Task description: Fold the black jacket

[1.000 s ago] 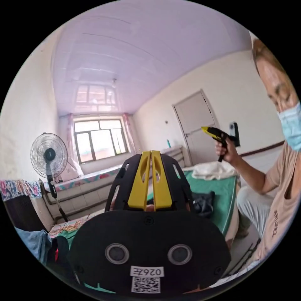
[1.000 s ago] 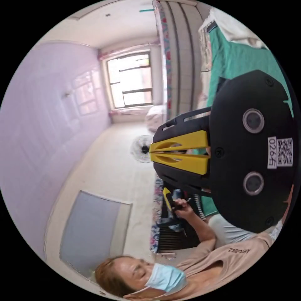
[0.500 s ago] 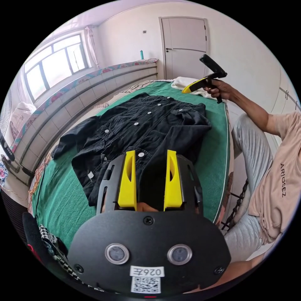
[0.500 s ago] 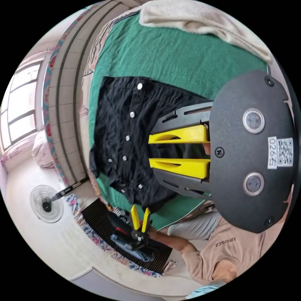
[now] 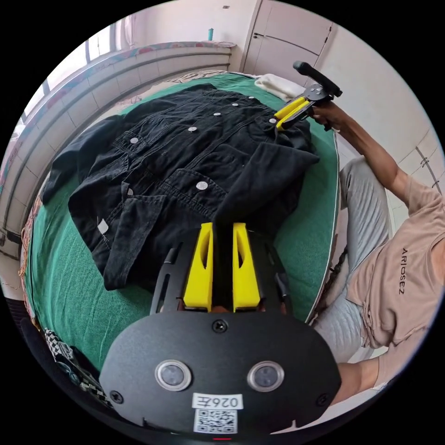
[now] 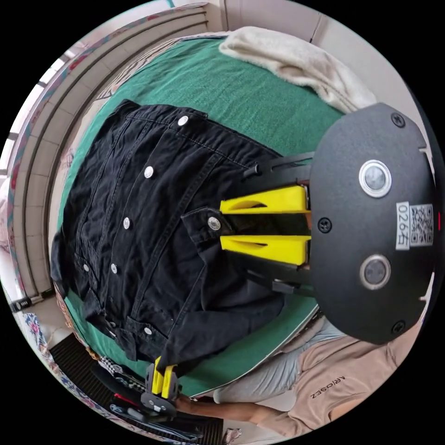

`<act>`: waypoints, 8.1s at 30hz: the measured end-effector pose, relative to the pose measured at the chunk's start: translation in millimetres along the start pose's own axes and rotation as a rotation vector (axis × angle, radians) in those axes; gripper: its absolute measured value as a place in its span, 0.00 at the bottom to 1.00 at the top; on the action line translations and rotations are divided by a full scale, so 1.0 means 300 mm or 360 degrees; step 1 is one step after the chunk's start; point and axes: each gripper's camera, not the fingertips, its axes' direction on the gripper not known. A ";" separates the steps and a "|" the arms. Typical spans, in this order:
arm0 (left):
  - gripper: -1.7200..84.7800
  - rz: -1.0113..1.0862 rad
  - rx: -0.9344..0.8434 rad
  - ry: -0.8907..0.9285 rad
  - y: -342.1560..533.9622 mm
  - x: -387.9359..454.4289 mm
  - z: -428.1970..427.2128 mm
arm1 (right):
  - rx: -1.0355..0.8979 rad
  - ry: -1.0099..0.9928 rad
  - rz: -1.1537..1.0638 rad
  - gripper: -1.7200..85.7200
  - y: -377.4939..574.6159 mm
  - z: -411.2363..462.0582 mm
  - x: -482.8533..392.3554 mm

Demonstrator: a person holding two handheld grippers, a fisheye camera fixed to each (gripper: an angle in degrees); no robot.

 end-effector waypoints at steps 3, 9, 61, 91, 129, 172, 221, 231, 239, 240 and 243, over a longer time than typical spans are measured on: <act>0.02 0.0086 0.0014 0.0061 0.014 -0.008 -0.030 | 0.0051 0.0073 0.0017 0.03 0.063 -0.029 0.045; 0.01 0.0146 0.0145 0.0191 0.057 -0.071 -0.086 | 0.0948 0.0312 0.0096 0.03 0.396 -0.451 0.097; 0.01 -0.0565 0.0115 0.0382 0.174 -0.419 -0.094 | 0.0124 -0.0336 -0.0945 0.01 1.329 0.166 0.559; 0.01 -0.0998 0.0890 0.0425 0.646 -0.244 -0.099 | 0.0701 -0.0680 0.0771 0.01 1.456 -0.539 2.396; 0.03 -0.1364 0.1111 0.0076 0.027 -1.469 0.091 | 0.0432 -0.0305 -0.0176 0.05 -1.482 0.527 0.835; 0.03 -0.0822 0.0733 0.1675 -0.044 -0.233 0.517 | 0.1106 -0.1519 0.0093 0.01 0.479 -0.869 1.390; 0.09 -0.0666 0.0883 0.0939 -0.252 -0.218 0.166 | 0.0233 -0.1202 -0.0107 0.01 0.355 -2.050 1.768; 0.18 -0.1185 0.0886 0.0567 -0.272 -0.510 0.027 | 0.0442 -0.1360 0.0069 0.04 0.262 -1.803 1.745; 0.16 -0.1242 0.0353 0.0203 -0.623 -0.773 0.059 | 0.0320 -0.1178 0.0082 0.01 0.067 -1.426 1.580; 0.13 -0.1196 0.0235 0.0212 -0.676 -0.812 0.078 | 0.0298 -0.1140 0.0080 0.01 0.054 -1.393 1.570; 0.02 -0.1107 0.0152 0.0097 -0.763 -0.903 0.047 | 0.0207 -0.0976 0.0061 0.01 0.013 -1.233 1.525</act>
